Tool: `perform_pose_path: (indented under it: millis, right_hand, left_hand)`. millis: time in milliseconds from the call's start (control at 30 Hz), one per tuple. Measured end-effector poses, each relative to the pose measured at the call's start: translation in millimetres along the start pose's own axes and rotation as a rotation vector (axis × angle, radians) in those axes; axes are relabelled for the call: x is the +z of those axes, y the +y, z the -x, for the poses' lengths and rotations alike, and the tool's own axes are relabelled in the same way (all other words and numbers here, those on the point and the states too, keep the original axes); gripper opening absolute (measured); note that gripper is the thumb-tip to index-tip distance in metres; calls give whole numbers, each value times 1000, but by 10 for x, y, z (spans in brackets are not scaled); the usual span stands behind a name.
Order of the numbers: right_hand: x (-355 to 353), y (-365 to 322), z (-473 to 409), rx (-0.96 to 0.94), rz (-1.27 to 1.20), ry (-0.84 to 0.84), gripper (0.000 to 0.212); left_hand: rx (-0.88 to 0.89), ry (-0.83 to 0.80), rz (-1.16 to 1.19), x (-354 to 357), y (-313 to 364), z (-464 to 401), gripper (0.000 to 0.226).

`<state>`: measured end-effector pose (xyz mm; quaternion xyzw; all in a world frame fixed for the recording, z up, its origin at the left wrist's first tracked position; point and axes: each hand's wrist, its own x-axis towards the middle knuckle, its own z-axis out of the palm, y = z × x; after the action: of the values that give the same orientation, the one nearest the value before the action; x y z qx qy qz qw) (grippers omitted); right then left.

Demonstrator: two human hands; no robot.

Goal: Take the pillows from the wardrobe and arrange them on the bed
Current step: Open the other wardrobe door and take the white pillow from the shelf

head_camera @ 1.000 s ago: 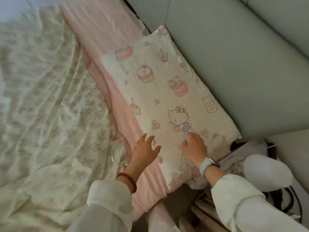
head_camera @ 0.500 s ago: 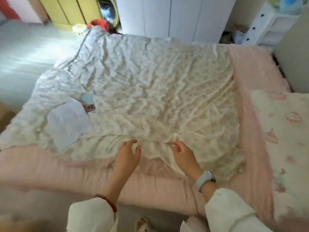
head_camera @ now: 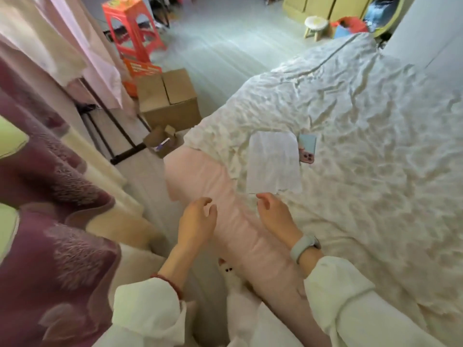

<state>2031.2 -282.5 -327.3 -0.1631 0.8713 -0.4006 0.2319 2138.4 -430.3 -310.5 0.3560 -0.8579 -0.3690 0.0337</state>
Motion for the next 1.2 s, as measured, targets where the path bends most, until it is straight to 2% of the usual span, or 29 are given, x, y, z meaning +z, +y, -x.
perform_pose_path:
  millis: [300,467,733,867,933,1200]
  right_hand:
    - [726,-906,-1534,26,100,-142,28]
    - [1155,-1493,-2163,24,178,-324,30]
    - [2096,-2528,-3273,66,193,-330,31]
    - [2567,-3022,-3805,91,251,-448,29]
    - [2728,-3212,-4064,92,254,-447,35]
    - [2775,-3591,-4927,85,171,-351,23]
  left_hand:
    - [-107,83,3,-1034,-690,-1550,33]
    - [-147,-6,26,-1259,-895,-2188,34]
    - [-102,-138,-42,-1953,-1300,-3720,35]
    - [-85,-130,-96,-2415,-1484,-4325,33]
    - [-89,-114,-117,-2603,-1550,-4592,34]
    - [-47,-160,-180,-2746,-1442,-5621,33]
